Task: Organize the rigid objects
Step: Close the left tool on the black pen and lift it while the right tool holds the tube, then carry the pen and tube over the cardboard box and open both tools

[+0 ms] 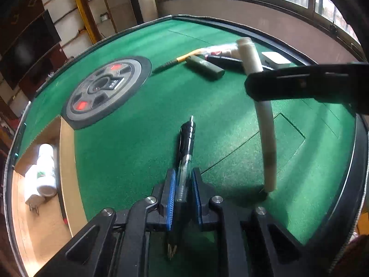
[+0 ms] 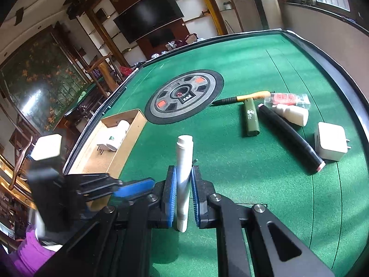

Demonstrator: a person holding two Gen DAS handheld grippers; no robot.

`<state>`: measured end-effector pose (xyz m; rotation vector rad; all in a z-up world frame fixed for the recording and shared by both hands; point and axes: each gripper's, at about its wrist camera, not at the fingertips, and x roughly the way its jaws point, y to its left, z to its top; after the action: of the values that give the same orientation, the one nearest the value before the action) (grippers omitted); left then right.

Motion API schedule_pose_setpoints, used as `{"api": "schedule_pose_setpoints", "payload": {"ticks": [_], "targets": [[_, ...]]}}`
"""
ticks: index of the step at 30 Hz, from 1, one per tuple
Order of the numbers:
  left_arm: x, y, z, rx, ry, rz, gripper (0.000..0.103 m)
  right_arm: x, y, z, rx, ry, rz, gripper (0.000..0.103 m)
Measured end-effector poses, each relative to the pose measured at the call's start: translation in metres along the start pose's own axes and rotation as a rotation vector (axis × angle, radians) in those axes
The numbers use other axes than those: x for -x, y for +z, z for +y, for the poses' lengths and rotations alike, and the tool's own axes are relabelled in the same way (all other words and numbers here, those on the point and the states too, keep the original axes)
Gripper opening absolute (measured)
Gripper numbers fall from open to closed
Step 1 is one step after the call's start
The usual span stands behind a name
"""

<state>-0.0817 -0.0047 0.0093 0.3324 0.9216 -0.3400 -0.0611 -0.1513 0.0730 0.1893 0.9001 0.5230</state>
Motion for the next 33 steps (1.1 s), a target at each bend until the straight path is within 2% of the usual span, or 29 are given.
{"api": "schedule_pose_setpoints", "payload": {"ticks": [2, 5, 10, 12, 14, 17, 21, 24, 25, 26, 27, 28, 33], "targets": [[0.0, 0.002, -0.002, 0.004, 0.001, 0.023, 0.01, -0.009, 0.003, -0.006, -0.007, -0.027, 0.018, 0.013], [0.0, 0.002, 0.009, 0.071, -0.058, 0.044, 0.01, -0.03, 0.007, -0.019, -0.054, -0.059, 0.059, 0.013], [0.013, -0.008, 0.023, 0.162, -0.11, 0.023, 0.01, -0.046, -0.001, -0.012, -0.021, -0.113, 0.089, 0.013], [0.023, -0.012, 0.026, 0.194, -0.131, -0.005, 0.01, -0.05, -0.006, -0.004, 0.024, -0.158, 0.097, 0.02], [0.033, -0.015, 0.033, 0.234, -0.163, -0.037, 0.01, -0.054, -0.01, -0.001, 0.041, -0.172, 0.107, 0.038], [0.05, -0.019, 0.045, 0.299, -0.211, -0.082, 0.01, -0.057, -0.012, 0.001, 0.038, -0.173, 0.103, 0.04], [0.077, -0.03, 0.065, 0.374, -0.229, -0.138, 0.01, -0.059, -0.015, 0.013, 0.057, -0.168, 0.099, 0.04], [0.09, -0.04, 0.09, 0.425, -0.207, -0.161, 0.01, -0.073, -0.019, 0.032, 0.148, -0.259, 0.116, 0.038], [0.096, -0.045, 0.102, 0.445, -0.192, -0.167, 0.01, -0.075, -0.02, 0.038, 0.178, -0.275, 0.124, 0.021], [0.099, -0.049, 0.112, 0.461, -0.175, -0.171, 0.01, -0.077, -0.021, 0.04, 0.188, -0.267, 0.133, 0.012], [0.101, -0.054, 0.124, 0.481, -0.145, -0.172, 0.01, -0.078, -0.021, 0.041, 0.192, -0.264, 0.133, 0.012], [0.103, -0.058, 0.136, 0.499, -0.112, -0.168, 0.01, -0.078, -0.02, 0.041, 0.184, -0.244, 0.138, 0.012], [0.096, -0.076, 0.193, 0.562, 0.006, -0.121, 0.01, -0.074, -0.01, 0.033, 0.047, -0.036, 0.16, 0.012]]}}
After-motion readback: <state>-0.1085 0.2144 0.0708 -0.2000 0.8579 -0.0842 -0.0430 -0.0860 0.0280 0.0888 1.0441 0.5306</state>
